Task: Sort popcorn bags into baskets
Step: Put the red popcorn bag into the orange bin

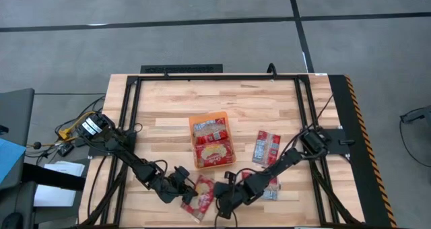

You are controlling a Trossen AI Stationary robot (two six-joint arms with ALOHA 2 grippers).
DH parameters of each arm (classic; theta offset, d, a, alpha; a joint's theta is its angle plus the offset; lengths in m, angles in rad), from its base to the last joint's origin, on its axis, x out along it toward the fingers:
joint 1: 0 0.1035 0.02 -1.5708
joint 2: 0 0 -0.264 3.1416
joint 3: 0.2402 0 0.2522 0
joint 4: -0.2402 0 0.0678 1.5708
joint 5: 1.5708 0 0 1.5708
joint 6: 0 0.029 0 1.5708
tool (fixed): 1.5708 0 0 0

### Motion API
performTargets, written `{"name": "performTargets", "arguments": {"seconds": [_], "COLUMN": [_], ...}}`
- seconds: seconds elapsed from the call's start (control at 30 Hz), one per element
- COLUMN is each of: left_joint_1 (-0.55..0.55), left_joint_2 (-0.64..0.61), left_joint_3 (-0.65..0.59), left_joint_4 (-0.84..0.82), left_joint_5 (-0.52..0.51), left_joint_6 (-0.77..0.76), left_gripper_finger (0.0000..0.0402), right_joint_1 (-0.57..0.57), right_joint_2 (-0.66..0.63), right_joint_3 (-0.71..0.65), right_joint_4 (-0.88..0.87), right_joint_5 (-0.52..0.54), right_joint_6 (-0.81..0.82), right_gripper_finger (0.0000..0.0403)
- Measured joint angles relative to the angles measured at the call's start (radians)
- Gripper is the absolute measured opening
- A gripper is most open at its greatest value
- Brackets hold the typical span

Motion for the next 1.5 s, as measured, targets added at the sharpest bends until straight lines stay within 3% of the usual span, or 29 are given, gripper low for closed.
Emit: {"name": "performTargets", "arguments": {"seconds": [0.2,0.4,0.53,0.77,1.13,1.33,1.5], "left_joint_1": [0.0,0.002,0.002,0.002,-0.007,-0.034,-0.045], "left_joint_2": [0.0,0.0,-0.001,-0.002,-0.004,-0.014,-0.062], "left_joint_3": [0.0,0.0,0.0,0.0,0.0,0.014,0.058], "left_joint_4": [-0.001,-0.004,-0.005,-0.006,0.046,0.182,0.185], "left_joint_5": [0.003,0.004,0.004,0.003,0.04,0.069,0.12], "left_joint_6": [-0.012,-0.013,-0.011,-0.022,-0.078,-0.093,-0.069], "left_gripper_finger": [0.0228,0.0216,0.0165,0.0018,0.0006,0.0003,0.0003], "right_joint_1": [-0.022,-0.041,-0.05,-0.061,-0.058,-0.044,-0.018], "right_joint_2": [0.003,0.005,0.006,-0.02,-0.24,-0.41,-0.556], "right_joint_3": [-0.001,-0.003,-0.003,-0.004,0.0,-0.002,-0.001], "right_joint_4": [0.027,0.062,0.069,0.055,-0.109,-0.266,-0.375], "right_joint_5": [-0.02,-0.03,-0.028,-0.073,-0.049,0.017,0.108], "right_joint_6": [-0.012,-0.034,-0.037,-0.003,-0.012,-0.019,-0.022], "right_gripper_finger": [0.0065,0.0065,0.0065,0.0065,0.0065,0.0065,0.0065]}}
